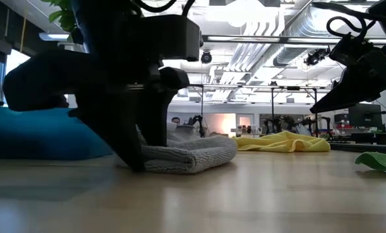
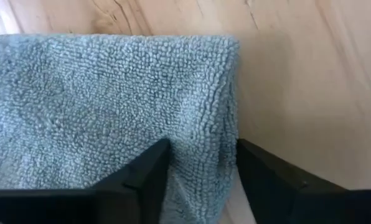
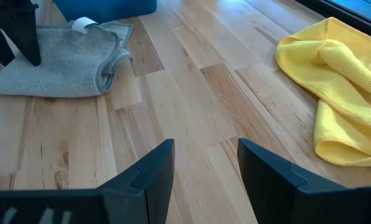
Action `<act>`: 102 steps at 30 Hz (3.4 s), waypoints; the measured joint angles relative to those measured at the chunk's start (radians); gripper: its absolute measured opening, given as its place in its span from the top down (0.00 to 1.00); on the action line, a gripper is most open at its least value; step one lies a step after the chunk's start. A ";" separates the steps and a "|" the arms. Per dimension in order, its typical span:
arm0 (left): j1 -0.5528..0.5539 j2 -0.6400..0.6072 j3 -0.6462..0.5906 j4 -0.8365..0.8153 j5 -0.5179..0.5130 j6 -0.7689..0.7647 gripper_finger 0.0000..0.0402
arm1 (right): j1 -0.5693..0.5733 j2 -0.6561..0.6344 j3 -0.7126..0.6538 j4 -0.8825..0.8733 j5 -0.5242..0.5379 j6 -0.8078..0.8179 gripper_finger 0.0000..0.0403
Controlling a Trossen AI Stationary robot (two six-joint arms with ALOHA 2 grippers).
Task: Fold microfiber towels
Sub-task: Stack the gray microfiber towel on top of the blue microfiber towel in the blue bin
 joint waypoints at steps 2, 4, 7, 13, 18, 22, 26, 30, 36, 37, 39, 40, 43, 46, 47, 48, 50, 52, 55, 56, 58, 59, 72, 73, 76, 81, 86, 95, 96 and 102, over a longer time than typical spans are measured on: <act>0.000 0.001 0.000 -0.001 0.010 0.000 0.66 | 0.000 0.000 0.000 0.000 0.000 0.000 0.58; 0.000 0.001 -0.001 -0.001 0.017 0.000 0.75 | 0.000 0.000 0.000 0.000 0.000 0.000 0.58; 0.000 0.002 -0.001 -0.002 0.025 0.000 0.89 | 0.000 0.000 0.000 0.000 0.000 0.000 0.58; -0.011 0.006 0.012 -0.021 -0.013 0.028 0.97 | 0.000 0.000 0.000 0.000 0.000 0.000 0.58; -0.027 0.015 0.113 -0.153 -0.074 0.130 0.99 | 0.000 0.000 0.000 0.000 0.000 0.000 0.58; -0.029 0.011 0.225 -0.365 -0.162 0.231 0.99 | 0.000 0.000 0.000 0.000 0.000 0.000 0.58; -0.019 0.010 0.320 -0.612 -0.242 0.290 0.99 | 0.000 0.000 0.000 0.000 0.000 0.000 0.58; 0.012 0.008 0.373 -0.851 -0.256 0.294 0.99 | 0.000 0.000 0.000 0.000 0.000 0.000 0.58; 0.034 -0.041 0.351 -0.951 -0.233 0.400 0.99 | 0.000 0.000 0.000 0.000 0.000 0.000 0.58; 0.033 -0.059 0.340 -0.960 -0.213 0.423 0.99 | 0.000 0.000 0.000 -0.001 0.000 0.000 0.58; 0.027 -0.088 0.339 -0.959 -0.200 0.444 0.99 | 0.000 -0.001 0.000 -0.009 0.000 0.000 0.58; 0.022 -0.098 0.339 -0.958 -0.190 0.443 0.99 | 0.000 0.001 0.000 -0.007 0.000 0.000 0.58; 0.008 -0.124 0.337 -0.958 -0.200 0.385 0.99 | 0.000 0.004 0.000 -0.018 0.000 0.000 0.58; 0.015 -0.180 0.338 -0.952 -0.202 0.135 0.99 | 0.000 0.007 0.001 -0.022 0.000 0.000 0.58; 0.022 -0.191 0.340 -0.950 -0.203 0.054 0.99 | 0.000 0.007 0.001 -0.023 0.000 0.000 0.58; 0.025 -0.199 0.339 -0.947 -0.203 -0.024 0.99 | 0.000 0.007 0.001 -0.022 0.000 0.000 0.58; 0.028 -0.206 0.337 -0.938 -0.216 -0.178 0.99 | 0.000 0.007 0.001 -0.022 0.000 0.000 0.58; 0.035 -0.213 0.346 -0.935 -0.217 -0.330 0.99 | 0.000 0.007 0.001 -0.022 0.000 0.000 0.58; 0.045 -0.225 0.366 -0.897 -0.180 -0.507 0.99 | 0.000 0.007 0.001 -0.022 0.000 0.000 0.58; 0.052 -0.229 0.371 -0.855 -0.160 -0.541 0.99 | 0.000 0.007 0.001 -0.022 0.000 0.000 0.58; 0.063 -0.229 0.376 -0.767 -0.113 -0.606 0.99 | 0.000 0.007 0.001 -0.022 0.000 0.000 0.58; 0.070 -0.229 0.379 -0.732 -0.088 -0.637 0.99 | 0.000 0.007 0.001 -0.023 0.000 0.000 0.58; 0.147 -0.244 0.355 -0.597 0.032 -0.945 0.99 | 0.000 0.007 0.001 -0.023 0.000 0.000 0.58; 0.150 -0.244 0.347 -0.611 0.037 -0.959 0.99 | 0.000 0.007 0.001 -0.023 0.000 0.000 0.58; 0.159 -0.244 0.319 -0.676 0.053 -0.994 0.99 | 0.000 0.007 0.001 -0.023 0.000 0.000 0.58; 0.163 -0.244 0.283 -0.784 0.053 -1.030 0.99 | 0.000 0.007 0.001 -0.023 0.000 0.000 0.58; 0.163 -0.289 0.210 -0.846 0.051 -1.109 0.99 | 0.000 0.007 0.001 -0.023 0.000 0.000 0.58; 0.163 -0.514 -0.073 -0.737 0.051 -1.256 0.99 | 0.000 0.007 0.001 -0.025 0.000 0.000 0.58; 0.163 -0.541 -0.113 -0.718 0.051 -1.267 0.99 | 0.000 0.008 0.001 -0.024 0.000 0.000 0.58; 0.180 -0.688 -0.338 -0.613 0.046 -1.319 0.99 | 0.000 0.006 0.000 -0.034 0.000 0.000 0.58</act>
